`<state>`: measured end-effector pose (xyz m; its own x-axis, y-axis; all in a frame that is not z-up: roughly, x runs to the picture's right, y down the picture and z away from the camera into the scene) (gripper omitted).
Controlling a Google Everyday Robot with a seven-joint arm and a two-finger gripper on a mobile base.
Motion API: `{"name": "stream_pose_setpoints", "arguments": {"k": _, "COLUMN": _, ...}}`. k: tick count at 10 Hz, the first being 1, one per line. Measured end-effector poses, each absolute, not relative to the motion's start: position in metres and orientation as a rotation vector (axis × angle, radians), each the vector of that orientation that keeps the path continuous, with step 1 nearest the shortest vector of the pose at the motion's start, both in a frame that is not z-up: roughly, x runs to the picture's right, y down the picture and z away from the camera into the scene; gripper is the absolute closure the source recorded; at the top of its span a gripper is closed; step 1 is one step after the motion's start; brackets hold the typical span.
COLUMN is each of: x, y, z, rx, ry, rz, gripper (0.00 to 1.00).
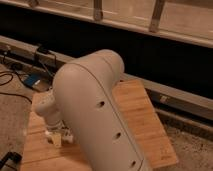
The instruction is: Place the bottle in the ceramic bowl
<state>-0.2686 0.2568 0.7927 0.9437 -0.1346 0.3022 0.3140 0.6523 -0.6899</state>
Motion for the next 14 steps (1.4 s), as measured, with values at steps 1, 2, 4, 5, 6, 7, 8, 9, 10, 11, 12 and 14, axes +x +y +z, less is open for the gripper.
{"name": "stream_pose_setpoints", "arguments": {"k": 1, "x": -0.268, "y": 0.255, "z": 0.79, "rx": -0.811, "ry": -0.24, "rz": -0.259, "gripper": 0.39}}
{"name": "stream_pose_setpoints", "arguments": {"k": 2, "x": -0.27, "y": 0.253, "z": 0.786, "rx": -0.8, "ry": -0.246, "rz": -0.263, "gripper": 0.48}}
{"name": "stream_pose_setpoints", "arguments": {"k": 4, "x": -0.276, "y": 0.248, "z": 0.776, "rx": -0.778, "ry": -0.263, "rz": -0.277, "gripper": 0.67}}
{"name": "stream_pose_setpoints", "arguments": {"k": 5, "x": -0.28, "y": 0.247, "z": 0.773, "rx": -0.772, "ry": -0.272, "rz": -0.284, "gripper": 0.8}}
{"name": "stream_pose_setpoints", "arguments": {"k": 6, "x": -0.282, "y": 0.247, "z": 0.77, "rx": -0.769, "ry": -0.28, "rz": -0.287, "gripper": 0.88}}
{"name": "stream_pose_setpoints", "arguments": {"k": 7, "x": -0.284, "y": 0.247, "z": 0.767, "rx": -0.763, "ry": -0.29, "rz": -0.292, "gripper": 0.96}}
{"name": "stream_pose_setpoints", "arguments": {"k": 8, "x": -0.284, "y": 0.241, "z": 0.759, "rx": -0.747, "ry": -0.299, "rz": -0.295, "gripper": 1.0}}
{"name": "stream_pose_setpoints", "arguments": {"k": 9, "x": -0.284, "y": 0.235, "z": 0.751, "rx": -0.731, "ry": -0.301, "rz": -0.293, "gripper": 1.0}}
{"name": "stream_pose_setpoints", "arguments": {"k": 10, "x": -0.284, "y": 0.223, "z": 0.738, "rx": -0.7, "ry": -0.3, "rz": -0.294, "gripper": 1.0}}
{"name": "stream_pose_setpoints", "arguments": {"k": 11, "x": -0.281, "y": 0.209, "z": 0.72, "rx": -0.665, "ry": -0.284, "rz": -0.294, "gripper": 1.0}}
{"name": "stream_pose_setpoints", "arguments": {"k": 12, "x": -0.28, "y": 0.197, "z": 0.703, "rx": -0.635, "ry": -0.267, "rz": -0.296, "gripper": 1.0}}
{"name": "stream_pose_setpoints", "arguments": {"k": 14, "x": -0.274, "y": 0.17, "z": 0.667, "rx": -0.563, "ry": -0.207, "rz": -0.308, "gripper": 1.0}}
